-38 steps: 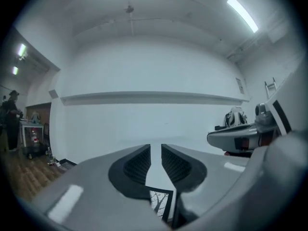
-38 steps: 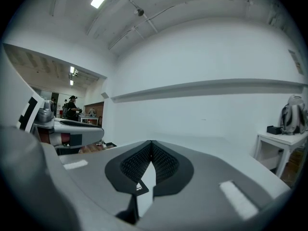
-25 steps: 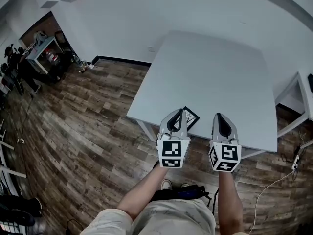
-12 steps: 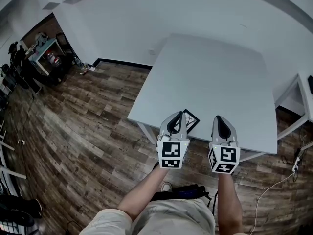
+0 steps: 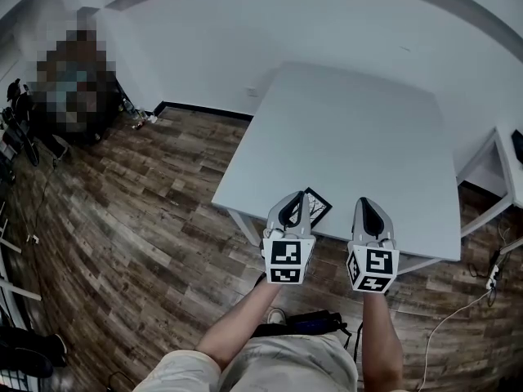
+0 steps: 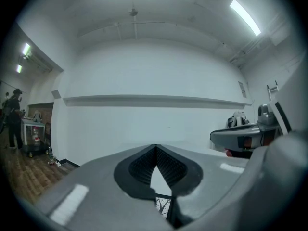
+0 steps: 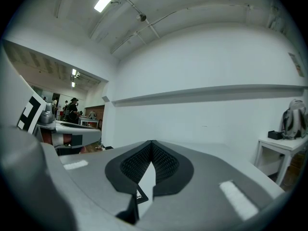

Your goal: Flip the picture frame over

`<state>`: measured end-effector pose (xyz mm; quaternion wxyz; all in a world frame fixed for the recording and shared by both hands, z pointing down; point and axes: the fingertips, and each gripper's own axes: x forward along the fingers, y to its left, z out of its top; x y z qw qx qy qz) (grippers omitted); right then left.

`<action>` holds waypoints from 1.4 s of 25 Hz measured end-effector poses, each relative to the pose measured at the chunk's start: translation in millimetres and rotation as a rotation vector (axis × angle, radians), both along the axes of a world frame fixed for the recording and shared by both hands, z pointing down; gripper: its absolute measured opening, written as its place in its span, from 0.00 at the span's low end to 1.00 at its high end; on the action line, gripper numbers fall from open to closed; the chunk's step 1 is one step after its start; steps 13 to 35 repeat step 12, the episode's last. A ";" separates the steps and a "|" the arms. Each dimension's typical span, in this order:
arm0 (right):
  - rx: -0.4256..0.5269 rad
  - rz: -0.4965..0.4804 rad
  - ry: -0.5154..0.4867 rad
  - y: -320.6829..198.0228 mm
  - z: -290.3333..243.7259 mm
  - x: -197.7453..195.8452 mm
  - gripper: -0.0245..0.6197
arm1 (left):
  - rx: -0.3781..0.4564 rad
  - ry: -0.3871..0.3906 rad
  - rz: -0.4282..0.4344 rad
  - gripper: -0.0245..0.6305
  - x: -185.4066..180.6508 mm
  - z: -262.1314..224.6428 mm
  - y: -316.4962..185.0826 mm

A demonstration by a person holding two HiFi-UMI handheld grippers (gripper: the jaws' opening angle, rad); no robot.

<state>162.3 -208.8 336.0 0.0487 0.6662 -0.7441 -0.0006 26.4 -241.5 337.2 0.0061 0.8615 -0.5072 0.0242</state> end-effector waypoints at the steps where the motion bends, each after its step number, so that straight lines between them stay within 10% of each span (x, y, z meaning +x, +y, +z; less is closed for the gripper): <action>1: 0.000 0.000 0.001 -0.1 0.1 0.5 0.07 | 0.001 0.001 0.000 0.04 0.5 -0.3 0.1; 35: -0.008 -0.008 -0.002 -9.7 1.2 -7.6 0.07 | -0.004 -0.002 -0.014 0.04 -9.5 1.0 -8.4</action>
